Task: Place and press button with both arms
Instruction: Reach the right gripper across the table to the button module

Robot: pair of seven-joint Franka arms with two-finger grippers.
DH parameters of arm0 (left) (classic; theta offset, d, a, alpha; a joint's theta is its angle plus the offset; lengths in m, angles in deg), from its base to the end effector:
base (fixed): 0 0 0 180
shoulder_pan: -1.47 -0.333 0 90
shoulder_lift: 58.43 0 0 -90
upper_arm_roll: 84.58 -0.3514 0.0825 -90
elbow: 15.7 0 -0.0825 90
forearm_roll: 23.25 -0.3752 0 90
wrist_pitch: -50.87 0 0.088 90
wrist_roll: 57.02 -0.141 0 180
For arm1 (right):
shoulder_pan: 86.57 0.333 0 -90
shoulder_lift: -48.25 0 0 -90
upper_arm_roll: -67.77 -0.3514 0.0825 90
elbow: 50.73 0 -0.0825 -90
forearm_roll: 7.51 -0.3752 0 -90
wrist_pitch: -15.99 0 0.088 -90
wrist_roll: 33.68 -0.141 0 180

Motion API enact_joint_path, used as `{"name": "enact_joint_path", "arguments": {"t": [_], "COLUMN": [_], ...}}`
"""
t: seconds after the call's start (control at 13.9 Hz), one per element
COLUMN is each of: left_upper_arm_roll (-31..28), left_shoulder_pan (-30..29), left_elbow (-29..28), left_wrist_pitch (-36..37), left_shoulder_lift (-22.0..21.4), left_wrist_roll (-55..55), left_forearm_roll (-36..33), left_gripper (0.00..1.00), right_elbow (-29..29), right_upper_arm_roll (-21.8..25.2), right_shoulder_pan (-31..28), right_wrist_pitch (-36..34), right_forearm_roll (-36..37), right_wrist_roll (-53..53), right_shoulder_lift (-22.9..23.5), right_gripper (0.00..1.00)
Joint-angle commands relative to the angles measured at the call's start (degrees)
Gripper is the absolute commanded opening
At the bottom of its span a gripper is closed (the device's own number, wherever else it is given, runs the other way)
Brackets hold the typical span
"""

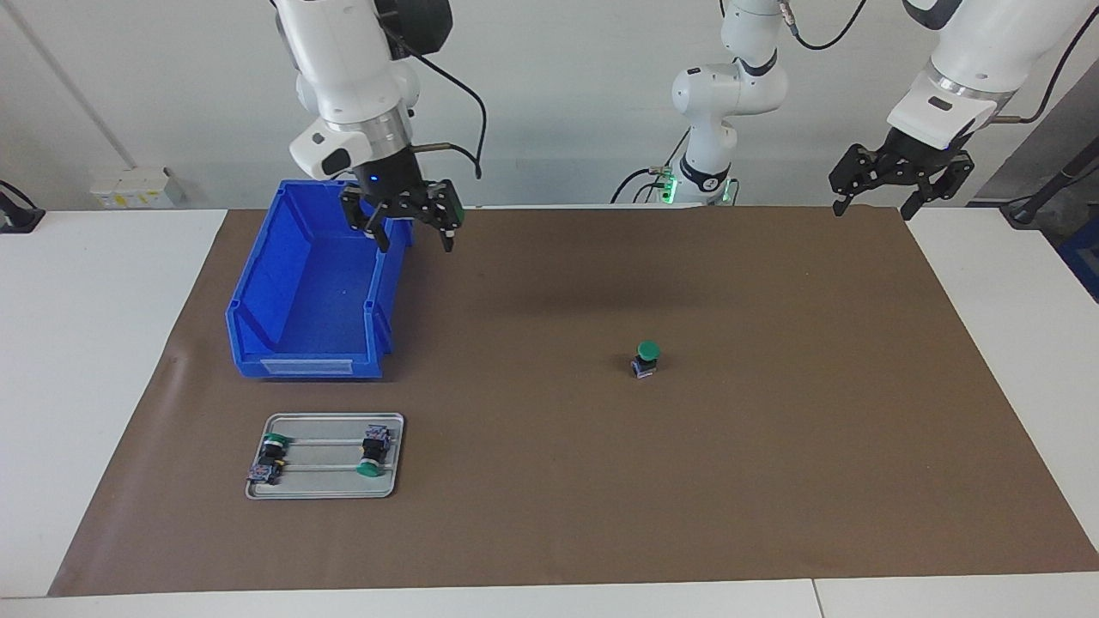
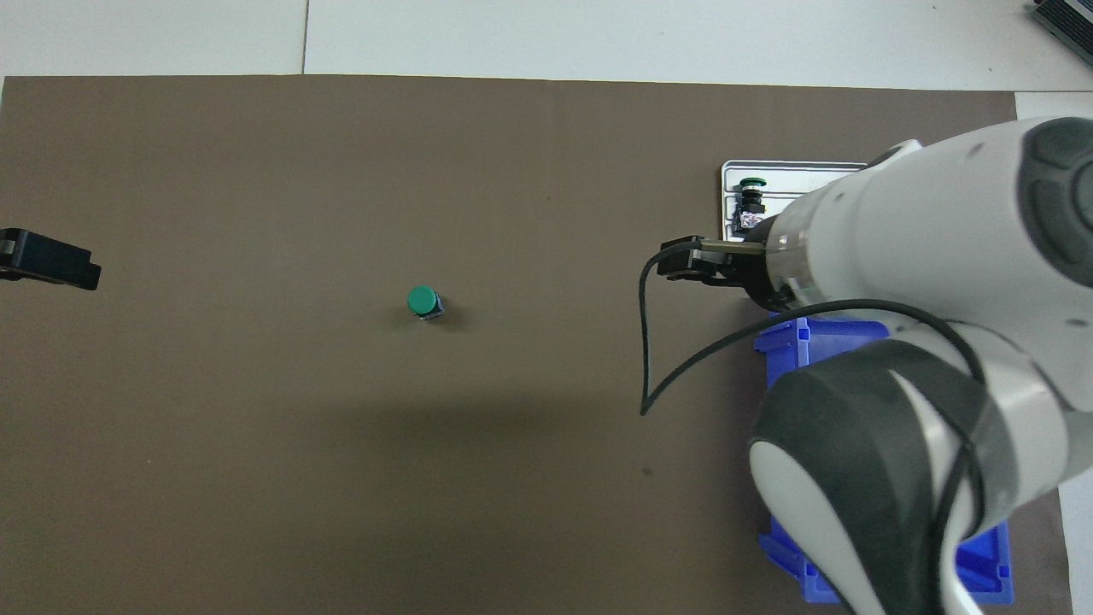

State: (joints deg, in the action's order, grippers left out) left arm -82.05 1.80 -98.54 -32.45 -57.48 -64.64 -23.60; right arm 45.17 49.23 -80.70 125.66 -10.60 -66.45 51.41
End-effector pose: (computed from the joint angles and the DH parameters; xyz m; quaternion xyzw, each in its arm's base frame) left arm 0.5386 -0.0257 0.6639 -0.9958 0.0910 0.0042 0.0025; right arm 0.5433 0.2476 0.5812 -0.9917 0.0802 -0.0657 0.0755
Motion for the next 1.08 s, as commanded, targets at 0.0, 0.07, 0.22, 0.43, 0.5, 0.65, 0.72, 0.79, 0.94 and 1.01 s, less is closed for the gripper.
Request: {"name": "enact_joint_path", "arguments": {"t": [0.0,0.07,0.22,0.43,0.5,0.65,0.72,0.79,0.94,1.01], "left_upper_arm_roll": [0.55,0.55,0.55,0.81,0.9,0.81,0.81,0.72,0.55,0.55], "left_shoulder_pan": [-0.5,-0.5,-0.15,0.03,-0.23,-0.06,-0.06,-0.32,-1.02,-1.46], "left_elbow": [-0.12,-0.12,-0.3,-2.58,-2.76,-2.93,-2.94,-2.94,-3.02,-3.02], "left_wrist_pitch": [0.97,1.14,1.67,1.24,1.23,1.06,1.23,1.23,1.23,1.23], "left_shoulder_lift": [-0.59,-0.68,-0.77,-1.99,-2.08,-2.17,-2.17,-2.17,-2.17,-2.17], "left_wrist_roll": [-0.03,0.06,0.5,0.41,0.32,0.24,0.15,0.15,0.15,0.15], "left_forearm_roll": [0.79,0.79,0.79,0.79,0.79,0.79,0.79,0.7,0.7,0.7], "left_gripper": [1.0,1.0,1.0,1.0,1.0,1.0,1.0,1.0,1.0,1.0], "right_elbow": [-0.88,-2.63,-4.4,-9.3,-10.54,-12.22,-14.05,-15.98,-19.16,-19.43], "right_upper_arm_roll": [-8.67,-12.19,-17.12,-21.19,-21.27,-21.28,-20.93,-20.92,-20.92,-20.92], "right_shoulder_pan": [-0.42,-0.42,0.19,2.81,3.61,6.59,8.18,9.15,10.3,10.47], "right_wrist_pitch": [7.12,7.58,7.93,9.68,11.26,15.82,16.89,17.07,18.73,20.48], "right_forearm_roll": [8.67,13.16,21.95,29.19,32.07,35.43,37.44,41.12,47.54,50.18], "right_wrist_roll": [-7.46,-10.88,-19.49,-22.5,-23.99,-26.02,-26.46,-26.47,-26.38,-26.29], "right_shoulder_lift": [6.92,10.69,16.94,24.85,26.97,30.75,32.85,35.14,39.62,40.69], "right_gripper": [1.0,1.0,1.0,1.0,1.0,1.0,1.0,1.0,1.0,1.0]}}
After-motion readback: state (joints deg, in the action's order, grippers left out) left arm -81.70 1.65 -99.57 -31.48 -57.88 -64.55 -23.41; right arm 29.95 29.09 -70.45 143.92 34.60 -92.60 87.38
